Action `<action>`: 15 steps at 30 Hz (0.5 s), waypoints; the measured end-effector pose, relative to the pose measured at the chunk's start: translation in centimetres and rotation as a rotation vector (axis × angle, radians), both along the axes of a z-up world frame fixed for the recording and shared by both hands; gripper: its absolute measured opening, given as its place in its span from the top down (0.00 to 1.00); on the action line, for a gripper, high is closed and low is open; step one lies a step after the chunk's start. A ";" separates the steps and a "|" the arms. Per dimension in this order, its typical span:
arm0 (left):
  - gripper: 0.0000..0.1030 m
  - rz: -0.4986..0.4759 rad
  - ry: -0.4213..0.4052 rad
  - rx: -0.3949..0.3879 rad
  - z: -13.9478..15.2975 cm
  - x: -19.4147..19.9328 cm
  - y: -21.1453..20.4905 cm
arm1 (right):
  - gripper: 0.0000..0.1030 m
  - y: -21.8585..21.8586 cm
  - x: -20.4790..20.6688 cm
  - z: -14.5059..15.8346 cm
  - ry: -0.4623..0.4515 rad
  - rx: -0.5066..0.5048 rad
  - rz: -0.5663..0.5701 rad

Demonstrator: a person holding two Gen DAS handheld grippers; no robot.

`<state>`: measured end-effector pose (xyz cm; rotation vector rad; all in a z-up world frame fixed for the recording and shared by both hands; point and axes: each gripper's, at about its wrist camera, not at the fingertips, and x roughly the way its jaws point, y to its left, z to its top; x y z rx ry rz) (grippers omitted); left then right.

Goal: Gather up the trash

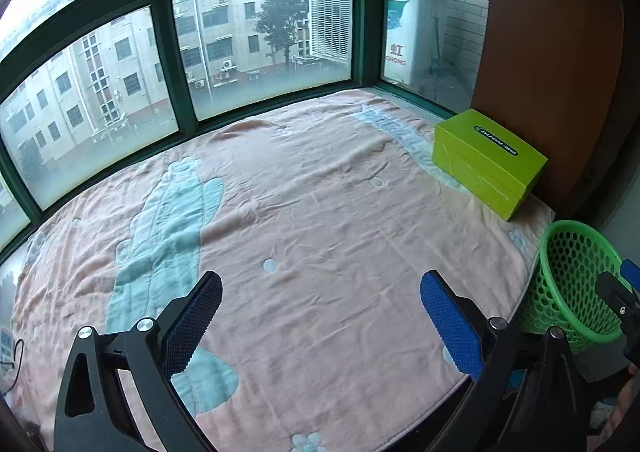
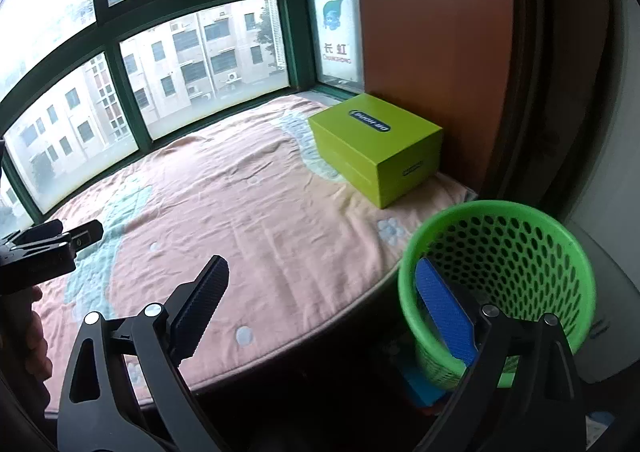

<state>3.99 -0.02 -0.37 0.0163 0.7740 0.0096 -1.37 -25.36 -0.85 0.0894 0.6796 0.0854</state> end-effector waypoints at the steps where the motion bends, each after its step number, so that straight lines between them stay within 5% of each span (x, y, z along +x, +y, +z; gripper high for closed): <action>1: 0.07 0.001 -0.001 -0.002 0.0 -0.1 0.2 | 0.09 0.1 0.1 0.0 0.000 0.000 0.002; 15: 0.07 0.052 -0.039 -0.012 0.2 -1.3 2.1 | 0.09 2.7 0.7 0.0 -0.007 -0.012 0.040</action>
